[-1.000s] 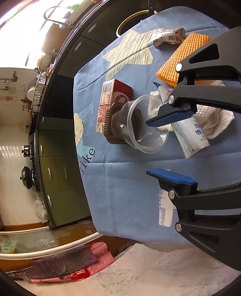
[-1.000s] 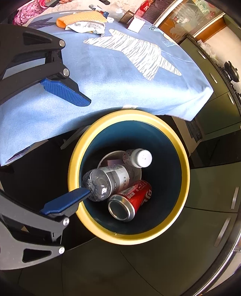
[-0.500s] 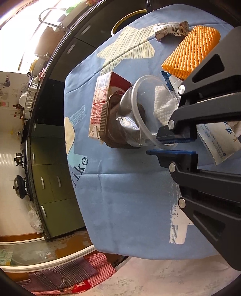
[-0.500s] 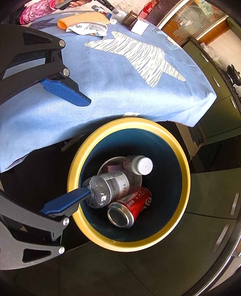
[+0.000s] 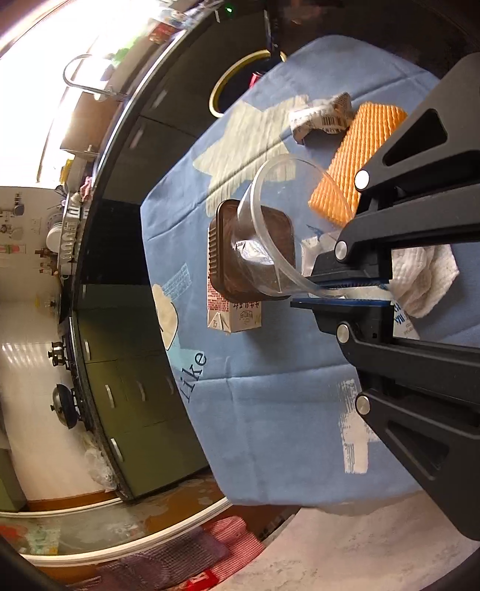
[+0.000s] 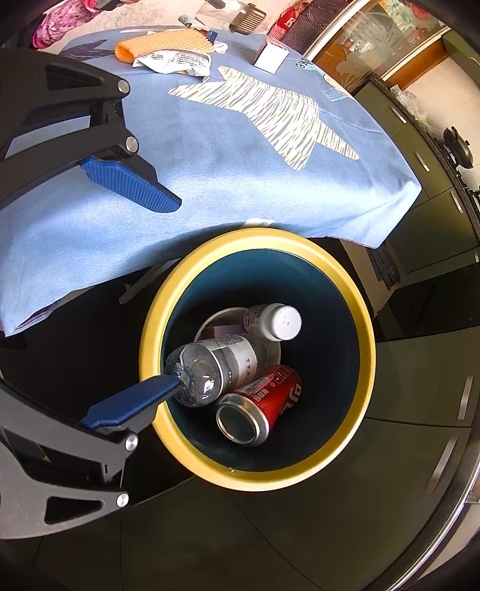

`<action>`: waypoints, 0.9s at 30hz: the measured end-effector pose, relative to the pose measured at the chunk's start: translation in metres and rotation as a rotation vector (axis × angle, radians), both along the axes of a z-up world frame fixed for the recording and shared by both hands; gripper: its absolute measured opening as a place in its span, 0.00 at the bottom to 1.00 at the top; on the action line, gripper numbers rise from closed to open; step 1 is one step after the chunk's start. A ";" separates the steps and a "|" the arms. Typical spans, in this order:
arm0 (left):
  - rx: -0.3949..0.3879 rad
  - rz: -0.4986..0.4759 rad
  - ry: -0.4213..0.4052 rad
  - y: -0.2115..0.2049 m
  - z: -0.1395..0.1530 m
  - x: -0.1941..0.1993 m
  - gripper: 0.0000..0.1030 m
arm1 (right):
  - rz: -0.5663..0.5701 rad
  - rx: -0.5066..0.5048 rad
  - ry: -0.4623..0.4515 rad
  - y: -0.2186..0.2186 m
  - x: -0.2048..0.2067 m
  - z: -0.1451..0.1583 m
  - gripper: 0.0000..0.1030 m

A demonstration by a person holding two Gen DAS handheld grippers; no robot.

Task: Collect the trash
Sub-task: 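Carry the clear cup over the bin and open the left gripper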

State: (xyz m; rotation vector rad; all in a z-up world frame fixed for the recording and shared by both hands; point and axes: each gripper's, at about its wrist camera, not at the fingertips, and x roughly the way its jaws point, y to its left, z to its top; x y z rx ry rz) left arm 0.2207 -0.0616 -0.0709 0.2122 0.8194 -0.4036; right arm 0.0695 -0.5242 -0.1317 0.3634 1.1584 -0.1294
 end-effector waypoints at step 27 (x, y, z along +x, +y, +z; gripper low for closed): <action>-0.004 -0.468 -0.003 -0.163 0.047 -0.049 0.05 | -0.095 -0.055 -0.098 -0.027 -0.039 0.025 0.83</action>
